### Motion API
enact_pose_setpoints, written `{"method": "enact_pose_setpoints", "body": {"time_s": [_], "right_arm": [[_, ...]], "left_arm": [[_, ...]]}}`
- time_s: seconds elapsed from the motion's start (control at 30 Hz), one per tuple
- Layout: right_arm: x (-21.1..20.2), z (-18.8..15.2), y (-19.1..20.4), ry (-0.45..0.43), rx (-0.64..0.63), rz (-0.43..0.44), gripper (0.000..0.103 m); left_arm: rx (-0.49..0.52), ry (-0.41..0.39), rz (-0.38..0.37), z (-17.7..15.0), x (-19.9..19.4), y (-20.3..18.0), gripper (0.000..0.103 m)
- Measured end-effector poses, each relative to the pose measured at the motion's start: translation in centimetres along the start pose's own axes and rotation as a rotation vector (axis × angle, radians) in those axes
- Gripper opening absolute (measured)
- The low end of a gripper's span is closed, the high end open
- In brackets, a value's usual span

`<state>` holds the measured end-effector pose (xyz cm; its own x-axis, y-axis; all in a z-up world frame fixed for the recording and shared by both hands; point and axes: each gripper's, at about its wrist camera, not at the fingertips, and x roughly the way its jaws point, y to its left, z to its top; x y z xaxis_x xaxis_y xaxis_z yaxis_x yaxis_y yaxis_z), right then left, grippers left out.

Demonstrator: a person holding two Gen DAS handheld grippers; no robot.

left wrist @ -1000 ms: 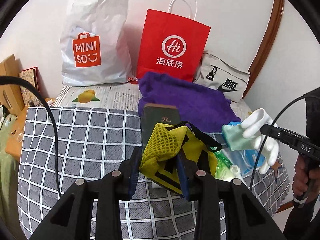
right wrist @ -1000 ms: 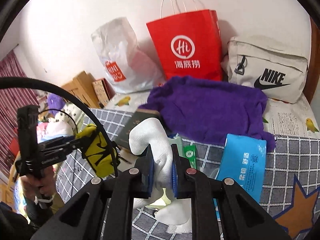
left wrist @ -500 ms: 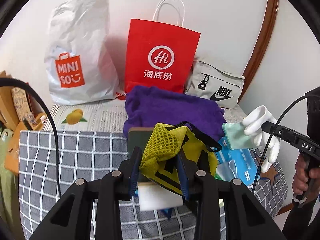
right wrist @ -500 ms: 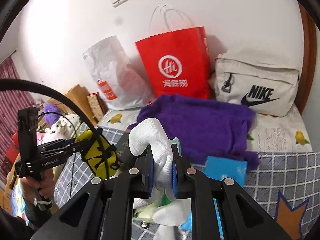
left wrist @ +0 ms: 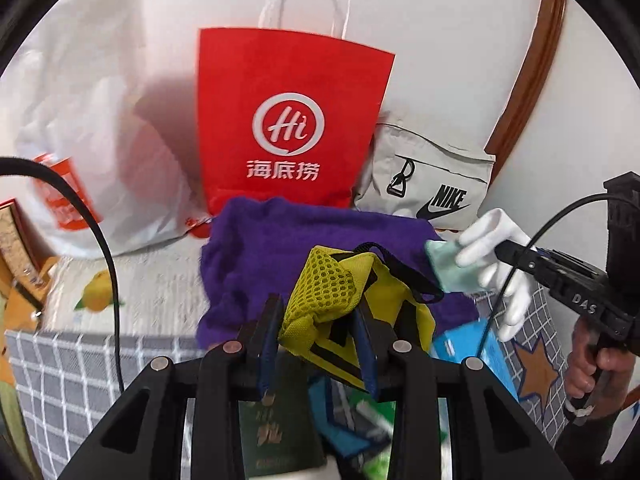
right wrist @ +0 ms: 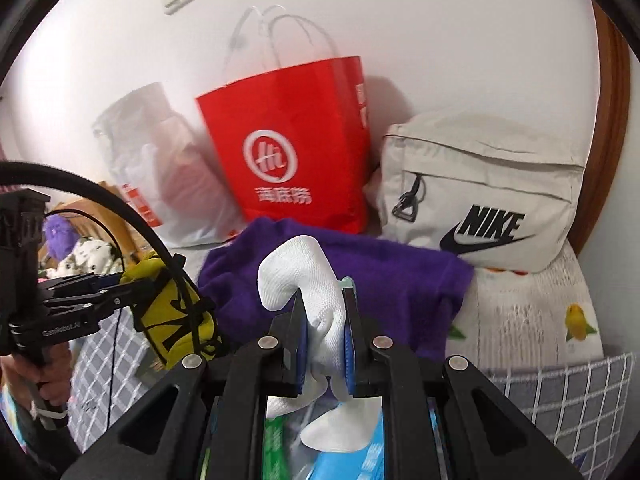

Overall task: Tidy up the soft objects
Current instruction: 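Carry the yellow fabric with left tool while right tool carries the glove onto the purple towel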

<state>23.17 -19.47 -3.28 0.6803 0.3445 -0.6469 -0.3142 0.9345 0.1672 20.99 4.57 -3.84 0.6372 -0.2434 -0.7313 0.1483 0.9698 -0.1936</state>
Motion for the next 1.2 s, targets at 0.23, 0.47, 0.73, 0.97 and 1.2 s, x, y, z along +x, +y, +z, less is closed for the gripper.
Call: {"method": "enact_pose_setpoints", "body": {"time_s": [0.23,0.47,0.73,0.97,1.2], "right_arm": [[5.2,2.2,-2.9,0.011,0.002,-0.056,0.015],[11.0,1.9,-3.8,0.115,-0.012,-0.076,0.015],[13.7,1.2,-4.3,0.164,-0.026,-0.075,0.015],[13.5,1.2,-6.4,0.142,0.024,-0.122,0.015],[12.4,1.9,-7.7,0.089,0.034,-0.180,0.015]], "left_arm": [[0.020,0.045,-0.004,4.0,5.5,0.3,0.032],[-0.001,0.098,-0.026,5.5,10.9,1.4,0.032],[0.005,0.181,-0.031,5.0,14.9,1.6,0.033],[-0.039,0.182,-0.010,5.2,16.3,3.4,0.033],[-0.088,0.180,-0.003,5.3,17.7,4.6,0.033]]}}
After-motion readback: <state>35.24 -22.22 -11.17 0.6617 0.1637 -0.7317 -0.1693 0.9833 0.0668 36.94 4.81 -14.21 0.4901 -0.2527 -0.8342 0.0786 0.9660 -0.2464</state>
